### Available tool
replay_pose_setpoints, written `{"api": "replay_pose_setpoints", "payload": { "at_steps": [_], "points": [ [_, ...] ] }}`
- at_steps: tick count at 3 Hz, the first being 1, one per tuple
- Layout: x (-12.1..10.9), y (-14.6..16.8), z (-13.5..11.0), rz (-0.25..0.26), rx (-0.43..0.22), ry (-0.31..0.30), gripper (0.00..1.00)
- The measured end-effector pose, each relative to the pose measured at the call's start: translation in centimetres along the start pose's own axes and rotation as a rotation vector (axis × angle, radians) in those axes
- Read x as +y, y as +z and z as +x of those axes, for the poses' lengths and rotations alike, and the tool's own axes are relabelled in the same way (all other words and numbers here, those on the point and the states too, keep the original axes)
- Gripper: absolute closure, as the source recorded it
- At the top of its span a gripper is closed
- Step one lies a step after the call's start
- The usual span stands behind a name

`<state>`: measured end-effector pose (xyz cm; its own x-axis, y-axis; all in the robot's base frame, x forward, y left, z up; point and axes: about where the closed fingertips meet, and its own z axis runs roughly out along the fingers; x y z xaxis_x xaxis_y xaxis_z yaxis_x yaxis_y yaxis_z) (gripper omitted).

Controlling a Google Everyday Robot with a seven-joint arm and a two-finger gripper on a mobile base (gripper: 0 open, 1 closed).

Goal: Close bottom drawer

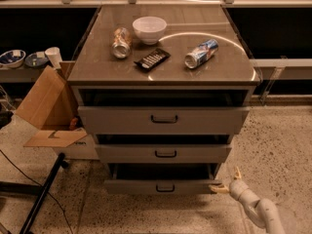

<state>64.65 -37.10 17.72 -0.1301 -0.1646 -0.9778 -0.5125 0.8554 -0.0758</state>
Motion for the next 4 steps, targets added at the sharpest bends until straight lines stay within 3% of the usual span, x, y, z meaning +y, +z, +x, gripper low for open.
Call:
{"api": "replay_pose_setpoints", "payload": {
  "at_steps": [4],
  "points": [
    [-1.8,3.2,-0.9,0.090,-0.009,-0.005,0.00]
  ]
}}
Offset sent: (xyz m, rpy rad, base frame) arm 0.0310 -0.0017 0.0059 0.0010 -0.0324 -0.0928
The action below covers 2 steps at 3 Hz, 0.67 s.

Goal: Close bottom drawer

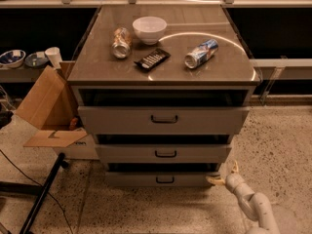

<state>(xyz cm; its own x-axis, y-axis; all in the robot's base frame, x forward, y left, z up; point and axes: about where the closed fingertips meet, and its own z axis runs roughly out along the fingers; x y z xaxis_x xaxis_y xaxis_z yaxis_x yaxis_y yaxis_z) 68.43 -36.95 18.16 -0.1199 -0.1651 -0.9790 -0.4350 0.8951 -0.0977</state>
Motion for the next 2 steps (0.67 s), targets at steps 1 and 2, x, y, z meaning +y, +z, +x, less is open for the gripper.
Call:
{"api": "replay_pose_setpoints", "payload": {
  "at_steps": [1,2],
  "points": [
    [-0.38,0.72,-0.30,0.013,0.003,-0.006,0.00],
    [-0.81,1.29,-0.77,0.028,0.000,-0.009,0.00]
  ]
}}
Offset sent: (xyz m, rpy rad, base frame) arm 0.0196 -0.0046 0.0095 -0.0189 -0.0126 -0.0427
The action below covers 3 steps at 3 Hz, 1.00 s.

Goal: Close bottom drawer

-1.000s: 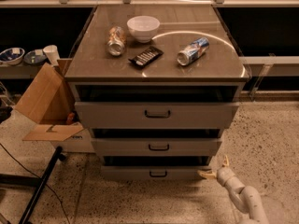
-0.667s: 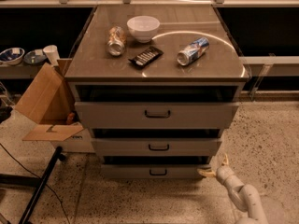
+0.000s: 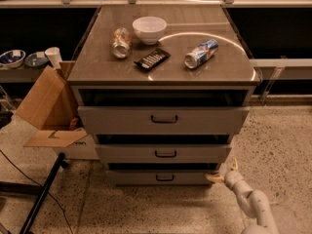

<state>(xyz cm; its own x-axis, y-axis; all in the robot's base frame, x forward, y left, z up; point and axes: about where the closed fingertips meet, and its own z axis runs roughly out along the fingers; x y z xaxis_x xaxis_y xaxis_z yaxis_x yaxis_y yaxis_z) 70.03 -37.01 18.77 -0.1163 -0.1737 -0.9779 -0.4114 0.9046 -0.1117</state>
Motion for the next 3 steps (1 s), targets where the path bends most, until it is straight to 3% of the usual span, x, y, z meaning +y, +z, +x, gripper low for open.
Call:
{"api": "replay_pose_setpoints", "payload": {
  "at_steps": [3],
  "points": [
    [0.5,-1.2,1.3,-0.032,0.027,0.016,0.00]
  ]
}}
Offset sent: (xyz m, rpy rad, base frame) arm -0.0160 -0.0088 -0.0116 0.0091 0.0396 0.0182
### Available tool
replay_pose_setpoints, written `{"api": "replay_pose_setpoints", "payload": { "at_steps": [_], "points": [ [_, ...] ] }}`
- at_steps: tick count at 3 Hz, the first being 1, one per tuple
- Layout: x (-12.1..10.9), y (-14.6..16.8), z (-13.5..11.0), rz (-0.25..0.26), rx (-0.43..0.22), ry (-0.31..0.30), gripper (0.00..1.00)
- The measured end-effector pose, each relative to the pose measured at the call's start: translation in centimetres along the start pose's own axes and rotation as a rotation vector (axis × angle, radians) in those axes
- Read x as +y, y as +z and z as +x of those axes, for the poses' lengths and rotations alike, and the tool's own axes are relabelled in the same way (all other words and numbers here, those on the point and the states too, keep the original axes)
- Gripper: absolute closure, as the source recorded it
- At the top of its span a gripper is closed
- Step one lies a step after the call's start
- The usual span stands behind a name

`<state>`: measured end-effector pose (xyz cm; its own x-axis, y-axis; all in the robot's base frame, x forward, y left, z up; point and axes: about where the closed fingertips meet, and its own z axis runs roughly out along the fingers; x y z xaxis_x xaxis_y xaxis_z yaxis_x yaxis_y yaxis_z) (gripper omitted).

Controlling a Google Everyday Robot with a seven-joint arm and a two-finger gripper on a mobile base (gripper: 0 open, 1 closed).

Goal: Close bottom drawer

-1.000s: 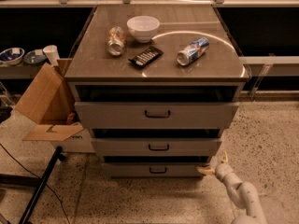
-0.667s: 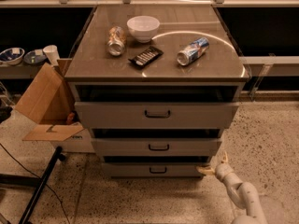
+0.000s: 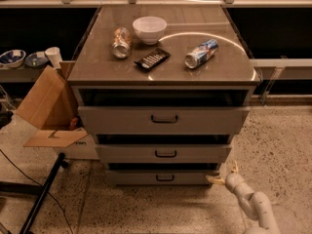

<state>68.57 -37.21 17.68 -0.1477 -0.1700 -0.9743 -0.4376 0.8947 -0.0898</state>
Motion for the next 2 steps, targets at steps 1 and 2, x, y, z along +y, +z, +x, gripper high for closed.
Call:
{"api": "replay_pose_setpoints", "payload": {
  "at_steps": [1,2],
  "points": [
    [0.78,-1.69,1.37,-0.032,0.016,0.005,0.00],
    [0.78,-1.68,1.37,-0.032,0.016,0.005,0.00]
  ]
}}
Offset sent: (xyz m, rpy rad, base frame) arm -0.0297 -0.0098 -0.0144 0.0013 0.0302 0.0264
